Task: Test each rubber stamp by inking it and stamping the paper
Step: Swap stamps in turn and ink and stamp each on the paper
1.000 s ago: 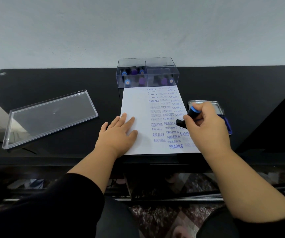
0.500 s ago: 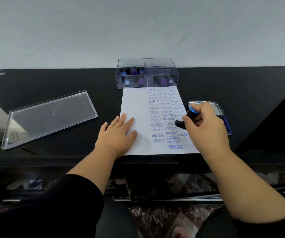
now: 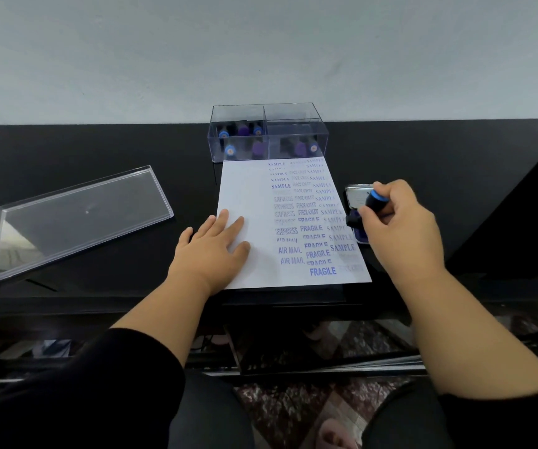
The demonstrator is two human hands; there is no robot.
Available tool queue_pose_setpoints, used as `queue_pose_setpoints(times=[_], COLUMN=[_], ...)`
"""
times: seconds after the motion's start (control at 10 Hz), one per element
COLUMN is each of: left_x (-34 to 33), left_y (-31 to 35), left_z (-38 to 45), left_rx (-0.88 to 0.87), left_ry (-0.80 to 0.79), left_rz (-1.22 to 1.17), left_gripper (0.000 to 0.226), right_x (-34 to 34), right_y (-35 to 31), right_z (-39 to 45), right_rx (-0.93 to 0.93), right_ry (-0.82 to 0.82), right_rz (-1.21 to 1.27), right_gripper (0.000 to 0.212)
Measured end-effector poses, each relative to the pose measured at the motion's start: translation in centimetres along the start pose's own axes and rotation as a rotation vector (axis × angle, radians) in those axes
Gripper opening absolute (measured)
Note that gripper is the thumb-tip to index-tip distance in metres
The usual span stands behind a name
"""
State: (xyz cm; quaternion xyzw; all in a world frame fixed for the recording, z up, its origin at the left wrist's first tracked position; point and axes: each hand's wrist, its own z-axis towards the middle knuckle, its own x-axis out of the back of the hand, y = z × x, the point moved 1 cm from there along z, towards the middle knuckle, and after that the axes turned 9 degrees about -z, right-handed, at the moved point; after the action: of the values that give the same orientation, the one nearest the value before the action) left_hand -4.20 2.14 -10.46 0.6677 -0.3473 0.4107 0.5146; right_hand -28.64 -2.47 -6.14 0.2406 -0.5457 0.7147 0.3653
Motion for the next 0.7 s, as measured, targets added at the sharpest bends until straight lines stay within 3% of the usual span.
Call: queue_pose_setpoints(times=[0.7], left_x=[-0.1], left_y=[0.0], left_z=[0.0], left_rx=[-0.002], left_ry=[-0.001], left_rz=[0.007], left_gripper=[0.053], right_x=[-0.2], right_y=[1.2], right_z=[1.2], right_rx=[-0.089], right_ry=[-0.005], right_rz=[-0.205], right_gripper=[0.018])
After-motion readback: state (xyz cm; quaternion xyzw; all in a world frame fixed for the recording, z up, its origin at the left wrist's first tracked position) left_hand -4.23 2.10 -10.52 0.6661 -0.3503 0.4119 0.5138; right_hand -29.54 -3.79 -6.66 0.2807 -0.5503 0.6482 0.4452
